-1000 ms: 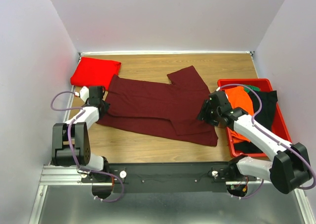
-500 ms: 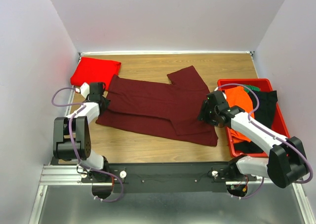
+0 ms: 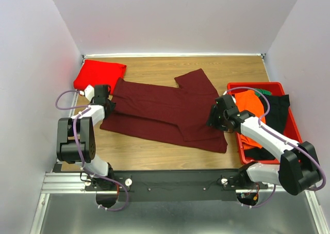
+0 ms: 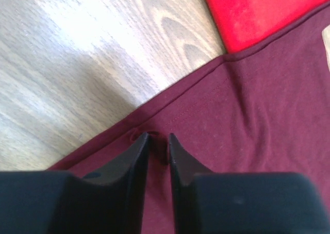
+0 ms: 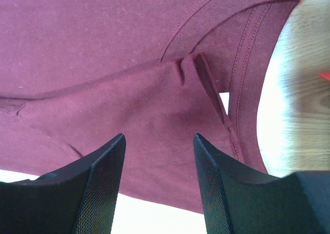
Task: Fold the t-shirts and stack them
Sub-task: Fold the tshirt
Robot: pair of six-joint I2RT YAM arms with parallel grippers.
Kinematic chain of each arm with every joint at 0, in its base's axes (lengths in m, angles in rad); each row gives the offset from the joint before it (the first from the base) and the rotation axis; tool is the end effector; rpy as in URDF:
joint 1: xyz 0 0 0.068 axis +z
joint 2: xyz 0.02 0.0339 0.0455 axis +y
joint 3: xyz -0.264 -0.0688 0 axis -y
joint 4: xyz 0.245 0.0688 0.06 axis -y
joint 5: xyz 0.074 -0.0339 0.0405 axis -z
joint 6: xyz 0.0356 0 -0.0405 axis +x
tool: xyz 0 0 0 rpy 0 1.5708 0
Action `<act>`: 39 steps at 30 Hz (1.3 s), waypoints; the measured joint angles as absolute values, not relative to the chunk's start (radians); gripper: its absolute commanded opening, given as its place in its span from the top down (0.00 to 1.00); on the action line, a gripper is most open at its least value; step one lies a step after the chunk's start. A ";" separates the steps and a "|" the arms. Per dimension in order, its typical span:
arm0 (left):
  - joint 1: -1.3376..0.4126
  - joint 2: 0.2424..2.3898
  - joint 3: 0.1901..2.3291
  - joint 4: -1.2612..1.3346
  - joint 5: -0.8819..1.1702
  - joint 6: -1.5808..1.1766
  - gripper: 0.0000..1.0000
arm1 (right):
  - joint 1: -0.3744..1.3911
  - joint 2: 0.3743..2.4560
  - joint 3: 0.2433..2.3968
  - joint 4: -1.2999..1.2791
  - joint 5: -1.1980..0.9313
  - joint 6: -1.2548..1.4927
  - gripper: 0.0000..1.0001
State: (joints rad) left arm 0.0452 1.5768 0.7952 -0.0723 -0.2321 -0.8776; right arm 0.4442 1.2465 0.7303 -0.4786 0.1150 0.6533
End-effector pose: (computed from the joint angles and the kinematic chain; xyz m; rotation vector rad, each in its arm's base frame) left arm 0.3084 0.0221 0.1656 -1.1599 2.0979 -0.1074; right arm 0.2168 0.0986 0.2033 0.3129 2.5601 0.2718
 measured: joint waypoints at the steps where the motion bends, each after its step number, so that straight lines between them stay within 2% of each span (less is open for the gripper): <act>1: 0.046 1.577 0.796 -0.070 -0.231 -0.875 0.51 | 0.444 1.247 0.730 -0.478 0.115 0.653 0.37; 3: 0.046 1.576 0.797 -0.062 -0.229 -0.879 0.42 | 0.444 1.249 0.730 -0.478 0.115 0.653 0.37; 5: 0.046 1.574 0.797 -0.057 -0.229 -0.877 0.41 | 0.444 1.250 0.730 -0.477 0.115 0.653 0.37; 17: 0.031 1.335 0.702 -0.039 -0.226 -0.887 0.42 | 0.447 1.249 0.691 -0.467 0.115 0.653 0.39; 21: -0.030 1.276 0.628 -0.030 -0.226 -0.899 0.47 | 0.461 1.250 0.672 -0.465 0.115 0.662 0.41; 31: -0.155 1.254 0.521 -0.028 -0.227 -0.950 0.47 | 0.485 1.227 0.615 -0.463 0.115 0.710 0.42; 39: -0.173 1.253 0.513 -0.024 -0.227 -0.964 0.48 | 0.496 1.205 0.577 -0.464 0.115 0.753 0.42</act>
